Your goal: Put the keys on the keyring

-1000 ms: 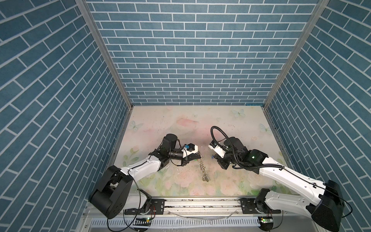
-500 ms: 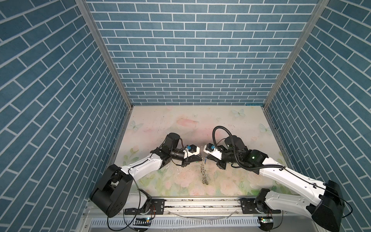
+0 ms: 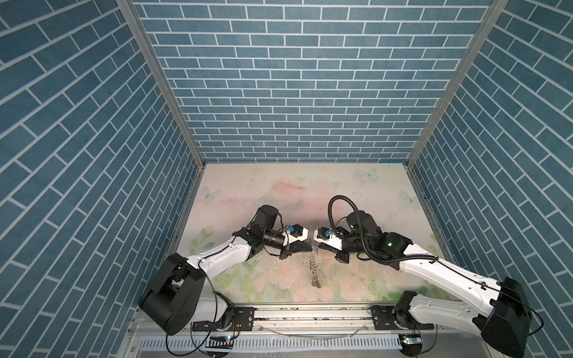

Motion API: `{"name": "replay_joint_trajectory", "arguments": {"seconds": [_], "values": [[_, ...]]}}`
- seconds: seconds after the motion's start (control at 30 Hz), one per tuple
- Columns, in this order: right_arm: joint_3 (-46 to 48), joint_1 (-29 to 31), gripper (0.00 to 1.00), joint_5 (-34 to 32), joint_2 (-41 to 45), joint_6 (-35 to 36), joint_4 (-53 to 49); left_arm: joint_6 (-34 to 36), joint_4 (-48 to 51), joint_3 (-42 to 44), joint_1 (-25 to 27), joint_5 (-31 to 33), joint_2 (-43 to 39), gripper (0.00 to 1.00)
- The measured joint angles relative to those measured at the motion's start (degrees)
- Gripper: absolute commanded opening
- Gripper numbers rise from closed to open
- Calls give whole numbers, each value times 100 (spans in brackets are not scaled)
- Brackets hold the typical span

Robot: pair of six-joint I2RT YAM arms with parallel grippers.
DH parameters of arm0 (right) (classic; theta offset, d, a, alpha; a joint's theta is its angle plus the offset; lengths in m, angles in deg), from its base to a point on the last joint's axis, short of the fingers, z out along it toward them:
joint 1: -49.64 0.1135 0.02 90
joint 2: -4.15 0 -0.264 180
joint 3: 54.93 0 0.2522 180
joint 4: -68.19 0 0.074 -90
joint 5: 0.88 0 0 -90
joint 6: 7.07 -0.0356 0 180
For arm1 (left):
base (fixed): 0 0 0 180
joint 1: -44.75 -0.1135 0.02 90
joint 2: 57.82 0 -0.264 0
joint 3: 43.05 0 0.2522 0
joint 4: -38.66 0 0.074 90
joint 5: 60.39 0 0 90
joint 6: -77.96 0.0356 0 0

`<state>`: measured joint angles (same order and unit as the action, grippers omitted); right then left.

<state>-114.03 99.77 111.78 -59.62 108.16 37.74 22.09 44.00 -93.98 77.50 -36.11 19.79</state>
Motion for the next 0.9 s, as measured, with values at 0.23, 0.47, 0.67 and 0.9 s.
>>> {"name": "replay_joint_trajectory", "arguments": {"seconds": [0.23,0.47,0.67,0.9], "values": [[42,0,0,105,0,37,-2,-2,2,0,-17,2,0,0],[42,46,0,103,0,61,-7,-74,0,0,-48,0,0,0],[94,90,0,59,0,63,-4,-118,0,0,-59,-7,0,0],[105,153,0,-20,-4,68,-2,-131,96,-22,-57,-13,4,0]]}}
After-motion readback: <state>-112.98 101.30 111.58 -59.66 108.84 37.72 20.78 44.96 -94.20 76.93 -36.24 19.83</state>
